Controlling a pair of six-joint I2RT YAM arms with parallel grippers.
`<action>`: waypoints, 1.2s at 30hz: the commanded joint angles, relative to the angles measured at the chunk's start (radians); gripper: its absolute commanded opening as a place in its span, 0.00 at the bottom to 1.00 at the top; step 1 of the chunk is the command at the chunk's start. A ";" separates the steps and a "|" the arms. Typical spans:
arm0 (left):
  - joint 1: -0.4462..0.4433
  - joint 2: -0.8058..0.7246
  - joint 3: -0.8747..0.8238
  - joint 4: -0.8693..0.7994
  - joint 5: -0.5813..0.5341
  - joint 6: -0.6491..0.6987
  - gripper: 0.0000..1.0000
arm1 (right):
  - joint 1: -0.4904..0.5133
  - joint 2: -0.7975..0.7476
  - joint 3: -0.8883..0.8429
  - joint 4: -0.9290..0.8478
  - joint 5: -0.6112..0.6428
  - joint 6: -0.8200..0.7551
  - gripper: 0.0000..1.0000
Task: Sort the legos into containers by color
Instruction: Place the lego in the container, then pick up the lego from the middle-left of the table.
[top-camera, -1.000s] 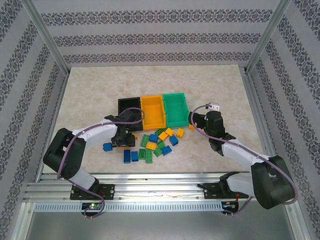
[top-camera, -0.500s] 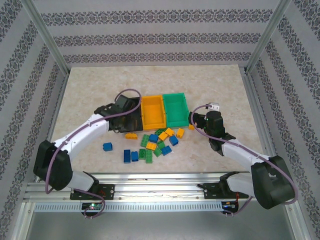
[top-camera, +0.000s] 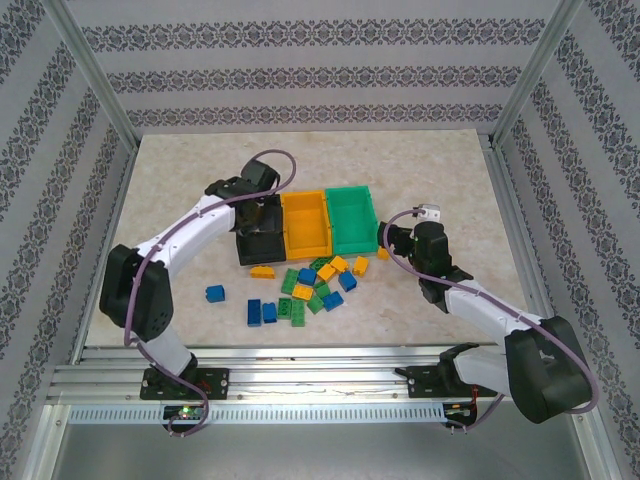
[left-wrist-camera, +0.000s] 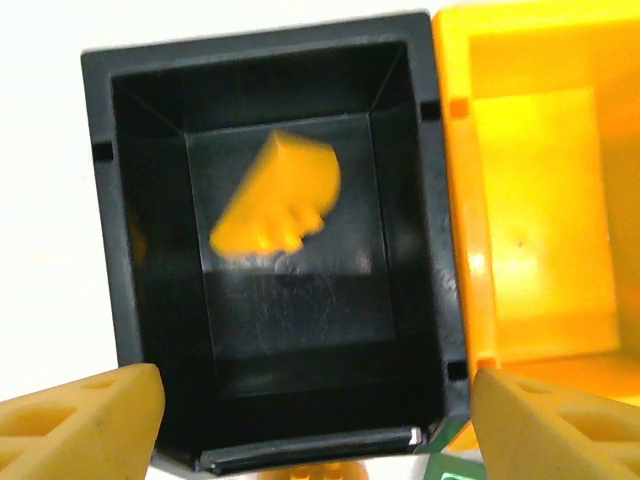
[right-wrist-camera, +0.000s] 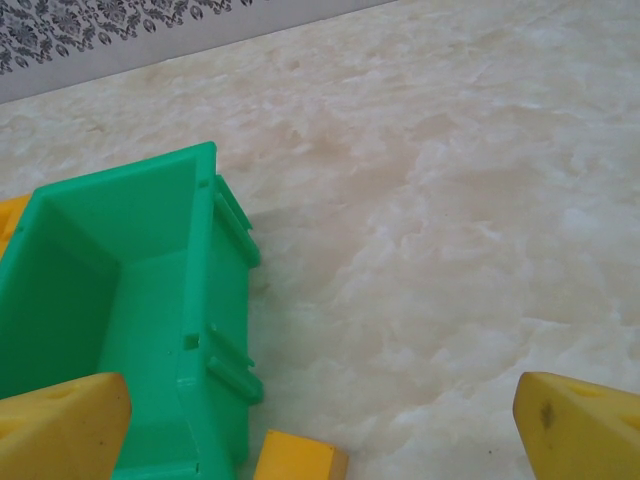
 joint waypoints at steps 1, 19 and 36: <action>0.008 -0.102 -0.081 -0.039 0.054 0.025 0.80 | 0.012 -0.001 -0.003 0.010 0.005 -0.008 0.98; -0.154 -0.327 -0.459 -0.121 0.294 -0.138 0.69 | 0.013 0.058 0.009 0.028 -0.018 0.008 0.98; -0.213 -0.287 -0.631 0.001 0.295 -0.290 0.62 | 0.014 0.046 0.008 0.023 -0.015 0.008 0.98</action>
